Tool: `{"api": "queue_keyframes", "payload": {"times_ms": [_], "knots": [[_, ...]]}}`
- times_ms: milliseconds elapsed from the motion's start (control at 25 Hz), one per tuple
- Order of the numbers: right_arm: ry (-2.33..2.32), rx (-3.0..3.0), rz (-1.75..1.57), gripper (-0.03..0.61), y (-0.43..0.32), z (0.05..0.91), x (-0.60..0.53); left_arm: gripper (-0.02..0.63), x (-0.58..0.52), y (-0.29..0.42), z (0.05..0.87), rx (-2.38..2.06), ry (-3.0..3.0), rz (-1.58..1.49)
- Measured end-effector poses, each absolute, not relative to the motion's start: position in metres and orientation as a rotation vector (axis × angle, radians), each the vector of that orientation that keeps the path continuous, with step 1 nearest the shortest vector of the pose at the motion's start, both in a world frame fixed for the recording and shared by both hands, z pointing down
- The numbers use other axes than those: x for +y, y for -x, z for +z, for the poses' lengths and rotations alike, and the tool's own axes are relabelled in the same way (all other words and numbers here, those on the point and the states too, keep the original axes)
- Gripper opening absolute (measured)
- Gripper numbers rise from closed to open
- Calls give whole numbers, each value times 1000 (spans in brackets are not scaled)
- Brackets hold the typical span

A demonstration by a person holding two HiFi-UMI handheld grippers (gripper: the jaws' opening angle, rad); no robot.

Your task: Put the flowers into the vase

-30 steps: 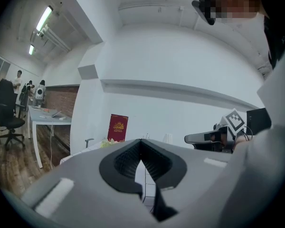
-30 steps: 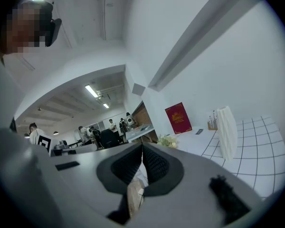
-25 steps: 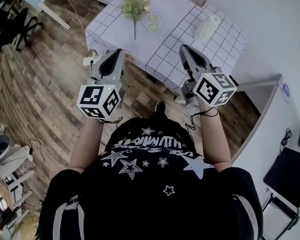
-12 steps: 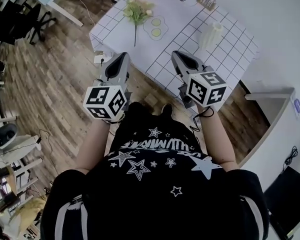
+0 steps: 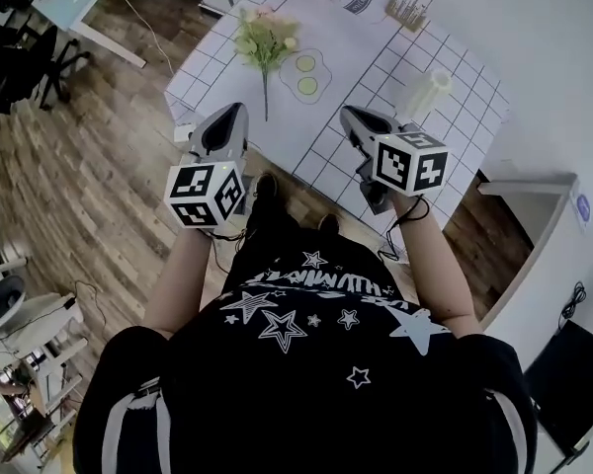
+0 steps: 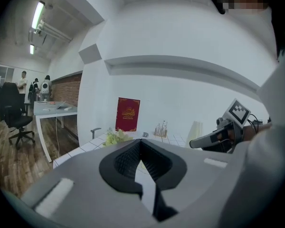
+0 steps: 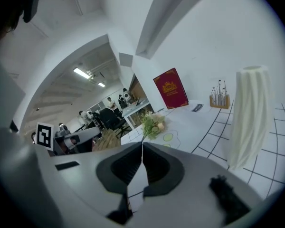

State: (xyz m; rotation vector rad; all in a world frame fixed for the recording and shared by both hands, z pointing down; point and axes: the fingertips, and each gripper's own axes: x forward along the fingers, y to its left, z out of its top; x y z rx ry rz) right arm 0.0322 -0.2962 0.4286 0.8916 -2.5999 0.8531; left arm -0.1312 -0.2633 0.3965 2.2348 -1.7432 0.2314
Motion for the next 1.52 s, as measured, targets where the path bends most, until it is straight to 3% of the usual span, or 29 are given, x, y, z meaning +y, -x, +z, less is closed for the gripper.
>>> {"api": "queue_keyframes", "payload": {"times_ms": [440,560,1080,1360,1520], "knots": [[-862,-2430,1032,17,69,462,-368,8,-355,222,413,-1693,-2255,197],[-837,-2352,1068,66,92,478,-384,9,-373,247,417,-1685,-2260,187],[-783,-2027,1359,150,140,561,-416,9,-408,306,449,-1551,-2241,145],[-765,-1917,1358,150,149,579,-421,9,-418,307,458,-1455,-2290,148],[-737,-1915,1376,108,153,579,-420,9,-422,309,458,-1435,-2310,141]]}}
